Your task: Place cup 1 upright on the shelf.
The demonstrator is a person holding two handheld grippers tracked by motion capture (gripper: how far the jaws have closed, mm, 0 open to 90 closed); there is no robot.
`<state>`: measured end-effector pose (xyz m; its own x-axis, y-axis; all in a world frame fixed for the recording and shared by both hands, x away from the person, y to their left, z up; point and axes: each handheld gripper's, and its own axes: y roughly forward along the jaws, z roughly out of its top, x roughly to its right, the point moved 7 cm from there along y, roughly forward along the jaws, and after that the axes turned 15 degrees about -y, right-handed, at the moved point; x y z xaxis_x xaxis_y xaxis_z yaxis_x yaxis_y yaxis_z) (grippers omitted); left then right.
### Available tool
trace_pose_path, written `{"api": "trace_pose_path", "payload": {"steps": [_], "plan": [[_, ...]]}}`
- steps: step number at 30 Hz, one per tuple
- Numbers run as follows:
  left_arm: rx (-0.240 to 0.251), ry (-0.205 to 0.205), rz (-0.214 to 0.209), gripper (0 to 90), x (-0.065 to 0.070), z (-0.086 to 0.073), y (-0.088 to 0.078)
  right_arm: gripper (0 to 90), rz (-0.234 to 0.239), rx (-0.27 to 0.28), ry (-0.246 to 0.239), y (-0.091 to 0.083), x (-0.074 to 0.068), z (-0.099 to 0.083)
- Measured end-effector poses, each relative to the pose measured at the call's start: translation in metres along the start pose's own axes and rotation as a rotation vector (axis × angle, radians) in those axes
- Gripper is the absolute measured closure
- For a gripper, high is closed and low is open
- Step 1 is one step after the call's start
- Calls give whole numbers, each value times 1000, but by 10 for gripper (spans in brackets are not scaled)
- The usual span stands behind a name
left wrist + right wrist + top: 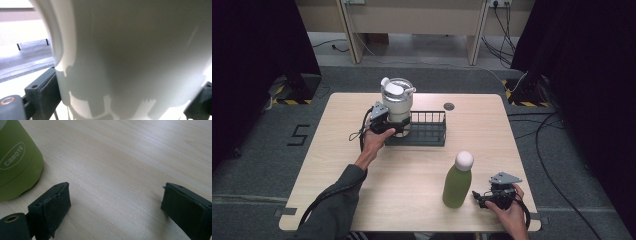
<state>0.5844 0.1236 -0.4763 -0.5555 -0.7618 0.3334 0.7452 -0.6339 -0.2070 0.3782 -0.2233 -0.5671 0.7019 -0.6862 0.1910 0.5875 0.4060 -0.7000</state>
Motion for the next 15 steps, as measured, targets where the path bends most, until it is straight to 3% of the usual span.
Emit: {"api": "trace_pose_path", "payload": {"steps": [6,15], "plan": [[7,50,18,94,3,3,-3,86,1,0,2,0,0,0],[-3,38,27,98,4,3,-6,86,2,0,0,0,0,0]]}}
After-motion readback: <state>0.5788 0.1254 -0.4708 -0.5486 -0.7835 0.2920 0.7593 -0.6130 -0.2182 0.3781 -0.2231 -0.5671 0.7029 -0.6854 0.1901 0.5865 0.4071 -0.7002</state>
